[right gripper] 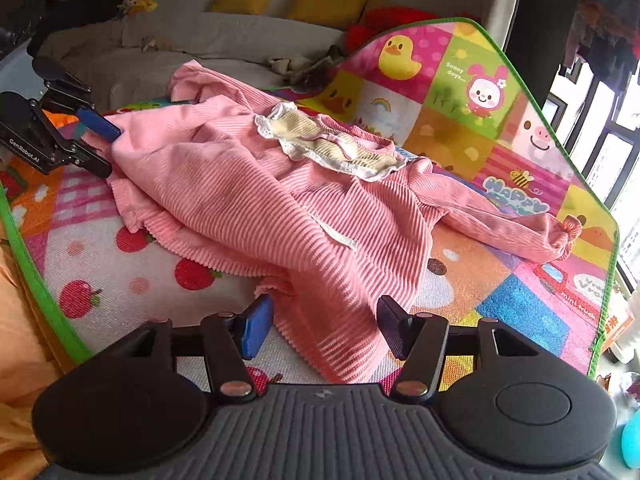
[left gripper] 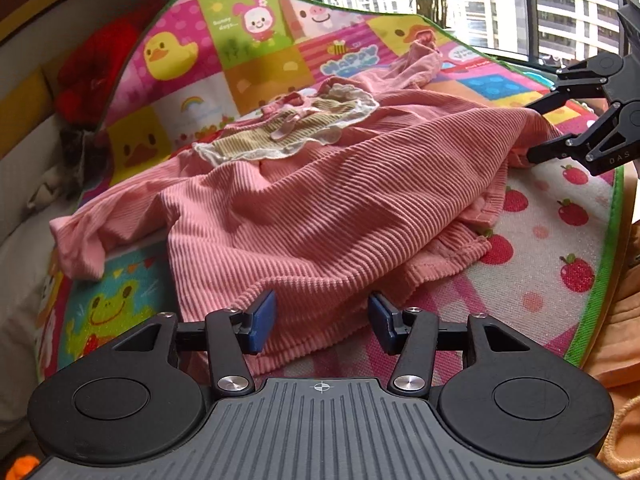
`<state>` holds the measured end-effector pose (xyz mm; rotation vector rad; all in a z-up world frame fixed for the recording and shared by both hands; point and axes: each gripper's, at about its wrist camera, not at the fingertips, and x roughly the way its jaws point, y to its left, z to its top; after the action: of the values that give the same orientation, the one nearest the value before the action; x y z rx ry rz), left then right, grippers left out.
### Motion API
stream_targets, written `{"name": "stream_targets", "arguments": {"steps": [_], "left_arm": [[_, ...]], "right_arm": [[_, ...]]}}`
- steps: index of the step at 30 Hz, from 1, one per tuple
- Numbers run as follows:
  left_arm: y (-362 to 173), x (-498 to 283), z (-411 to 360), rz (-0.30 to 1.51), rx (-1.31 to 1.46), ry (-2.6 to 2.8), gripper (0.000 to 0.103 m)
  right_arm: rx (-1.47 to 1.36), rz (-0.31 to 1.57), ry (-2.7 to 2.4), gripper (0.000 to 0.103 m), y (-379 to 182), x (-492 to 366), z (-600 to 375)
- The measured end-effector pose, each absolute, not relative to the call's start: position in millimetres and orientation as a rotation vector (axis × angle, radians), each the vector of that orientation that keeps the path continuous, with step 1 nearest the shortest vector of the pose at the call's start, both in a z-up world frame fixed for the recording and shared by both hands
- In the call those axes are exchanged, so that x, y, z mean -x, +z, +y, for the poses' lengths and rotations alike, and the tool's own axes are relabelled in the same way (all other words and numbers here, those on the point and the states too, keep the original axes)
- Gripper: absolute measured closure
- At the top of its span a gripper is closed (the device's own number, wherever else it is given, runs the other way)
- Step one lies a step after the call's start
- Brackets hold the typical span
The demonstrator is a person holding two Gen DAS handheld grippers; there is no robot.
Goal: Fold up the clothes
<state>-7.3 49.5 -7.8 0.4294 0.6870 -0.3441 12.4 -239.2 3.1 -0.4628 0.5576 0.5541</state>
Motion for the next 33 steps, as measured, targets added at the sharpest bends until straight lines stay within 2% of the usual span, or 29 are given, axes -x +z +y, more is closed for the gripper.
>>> {"name": "stream_targets", "arguments": {"steps": [1, 2, 3, 6, 11, 17, 19, 21, 23, 25, 29, 33], "left_arm": [[-9, 5, 48, 0.679, -0.442, -0.339, 0.055], [-7, 2, 47, 0.673, -0.447, -0.330, 0.083], [-4, -1, 48, 0.667, -0.448, -0.318, 0.094], [24, 5, 56, 0.593, -0.398, -0.300, 0.096], [69, 35, 69, 0.490, -0.318, -0.303, 0.096], [85, 63, 69, 0.458, -0.295, -0.338, 0.086], [85, 63, 69, 0.461, -0.295, -0.338, 0.083], [79, 58, 69, 0.482, -0.294, -0.329, 0.069], [71, 51, 70, 0.516, -0.287, -0.329, 0.064], [60, 42, 69, 0.554, -0.266, -0.330, 0.061], [41, 12, 65, 0.616, -0.179, -0.347, 0.047], [29, -16, 64, 0.659, -0.084, -0.361, 0.040]], "right_arm": [[0.462, 0.548, 0.543, 0.059, 2, -16, -237], [0.451, 0.534, 0.533, 0.074, 5, -18, -238], [0.436, 0.518, 0.525, 0.094, 11, -19, -239], [0.392, 0.462, 0.504, 0.099, 31, -19, -245], [0.354, 0.388, 0.519, 0.099, 66, 5, -259], [0.360, 0.381, 0.577, 0.099, 73, 31, -268], [0.352, 0.381, 0.568, 0.094, 74, 31, -269], [0.343, 0.387, 0.558, 0.092, 73, 26, -269], [0.335, 0.402, 0.564, 0.083, 67, 21, -267], [0.319, 0.426, 0.576, 0.065, 59, 13, -262], [0.272, 0.533, 0.604, 0.064, 36, -13, -247], [0.266, 0.627, 0.587, 0.064, 17, -30, -240]]}}
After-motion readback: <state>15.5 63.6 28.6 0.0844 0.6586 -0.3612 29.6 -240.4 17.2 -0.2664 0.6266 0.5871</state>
